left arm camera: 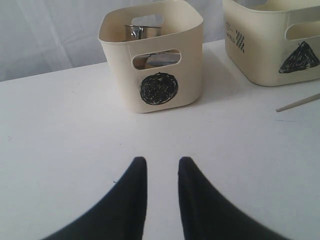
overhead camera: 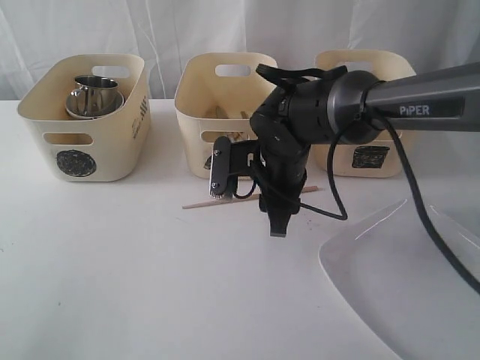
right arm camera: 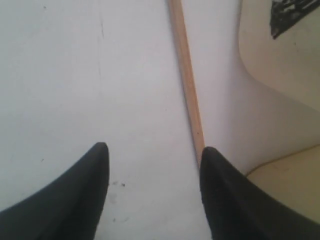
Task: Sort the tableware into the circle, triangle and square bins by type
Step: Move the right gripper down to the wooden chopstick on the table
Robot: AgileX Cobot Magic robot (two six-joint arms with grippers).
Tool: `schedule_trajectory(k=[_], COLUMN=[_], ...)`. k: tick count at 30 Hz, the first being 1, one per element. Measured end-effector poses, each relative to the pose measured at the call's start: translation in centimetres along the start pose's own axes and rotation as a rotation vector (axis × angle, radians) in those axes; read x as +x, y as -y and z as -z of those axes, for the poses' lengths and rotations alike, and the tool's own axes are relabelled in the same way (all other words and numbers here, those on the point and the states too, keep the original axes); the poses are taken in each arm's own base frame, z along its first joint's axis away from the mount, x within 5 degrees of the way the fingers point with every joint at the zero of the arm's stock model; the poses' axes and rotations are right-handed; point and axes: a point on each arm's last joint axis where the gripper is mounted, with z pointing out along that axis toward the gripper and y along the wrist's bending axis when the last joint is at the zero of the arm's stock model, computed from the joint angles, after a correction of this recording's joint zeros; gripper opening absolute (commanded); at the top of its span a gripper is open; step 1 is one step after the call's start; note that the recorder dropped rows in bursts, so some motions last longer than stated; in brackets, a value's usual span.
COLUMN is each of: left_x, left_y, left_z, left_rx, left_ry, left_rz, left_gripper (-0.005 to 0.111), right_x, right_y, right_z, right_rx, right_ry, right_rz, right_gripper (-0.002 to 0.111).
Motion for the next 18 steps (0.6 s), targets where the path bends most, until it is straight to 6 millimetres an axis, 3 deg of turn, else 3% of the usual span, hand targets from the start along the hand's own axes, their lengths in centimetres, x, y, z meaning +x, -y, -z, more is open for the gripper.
schedule_trajectory(k=[6,18], left_x=[0.0,0.0], left_y=[0.0,0.0], left_z=[0.0,0.0], left_rx=[0.000,0.000], left_ry=[0.000,0.000], left_rz=[0.000,0.000], left_gripper=[0.028,0.028], right_x=[0.1,1.3], right_y=[0.1,4.0], right_z=[-0.1,0.7], right_rx=[-0.011,-0.201], right_ry=[0.002,0.032], right_rz=[-0.020,-0.241], right_gripper=[0.048,0.046])
